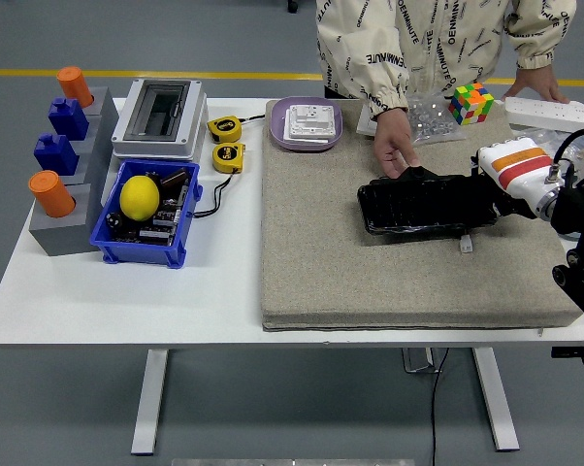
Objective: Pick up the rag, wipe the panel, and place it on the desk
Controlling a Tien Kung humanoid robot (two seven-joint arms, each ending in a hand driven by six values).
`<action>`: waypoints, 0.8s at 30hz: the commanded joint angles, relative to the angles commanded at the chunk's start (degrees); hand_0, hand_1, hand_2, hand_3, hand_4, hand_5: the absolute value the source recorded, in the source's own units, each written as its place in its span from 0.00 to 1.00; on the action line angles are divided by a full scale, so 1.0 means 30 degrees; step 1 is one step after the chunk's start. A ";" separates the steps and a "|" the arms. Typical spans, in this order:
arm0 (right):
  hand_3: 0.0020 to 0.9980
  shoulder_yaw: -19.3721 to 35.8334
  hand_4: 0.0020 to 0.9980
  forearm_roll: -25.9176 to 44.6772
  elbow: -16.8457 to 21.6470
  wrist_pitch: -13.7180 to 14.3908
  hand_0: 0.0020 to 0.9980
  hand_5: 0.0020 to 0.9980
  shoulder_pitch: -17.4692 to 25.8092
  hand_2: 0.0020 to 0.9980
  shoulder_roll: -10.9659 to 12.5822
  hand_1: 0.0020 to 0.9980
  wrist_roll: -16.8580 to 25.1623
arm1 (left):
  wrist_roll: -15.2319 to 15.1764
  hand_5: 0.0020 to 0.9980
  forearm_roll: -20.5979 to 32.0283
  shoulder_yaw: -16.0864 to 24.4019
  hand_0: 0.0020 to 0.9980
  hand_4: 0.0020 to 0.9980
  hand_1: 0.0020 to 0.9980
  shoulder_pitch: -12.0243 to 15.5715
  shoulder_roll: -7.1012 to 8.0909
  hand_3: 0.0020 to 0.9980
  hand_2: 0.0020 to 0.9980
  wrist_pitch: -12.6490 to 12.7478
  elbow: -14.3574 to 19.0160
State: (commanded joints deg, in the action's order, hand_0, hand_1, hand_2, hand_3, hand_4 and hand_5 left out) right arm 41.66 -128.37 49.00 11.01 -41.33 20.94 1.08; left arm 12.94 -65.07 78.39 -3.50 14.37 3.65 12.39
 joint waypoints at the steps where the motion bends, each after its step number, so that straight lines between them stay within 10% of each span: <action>1: 0.38 -0.0063 0.96 -0.0004 0.0004 -0.0010 0.28 0.02 -0.0105 0.37 -0.0173 0.31 -0.0006 | 0.0002 0.51 0.0012 -0.0031 0.63 0.61 0.66 0.0007 0.0010 0.57 0.69 -0.0003 -0.0002; 24: 0.38 -0.0804 0.96 -0.0059 0.0506 -0.0344 0.27 0.02 -0.1420 0.37 -0.3576 0.31 -0.0389 | 0.0003 0.51 -0.0007 -0.0264 0.63 0.61 0.66 0.0087 0.0249 0.57 0.69 -0.0004 -0.0014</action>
State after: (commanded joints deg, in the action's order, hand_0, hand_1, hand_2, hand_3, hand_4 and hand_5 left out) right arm 39.25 -128.55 50.51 9.98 -45.59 10.21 -0.08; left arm 12.95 -65.09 77.60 -3.24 15.12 3.64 12.35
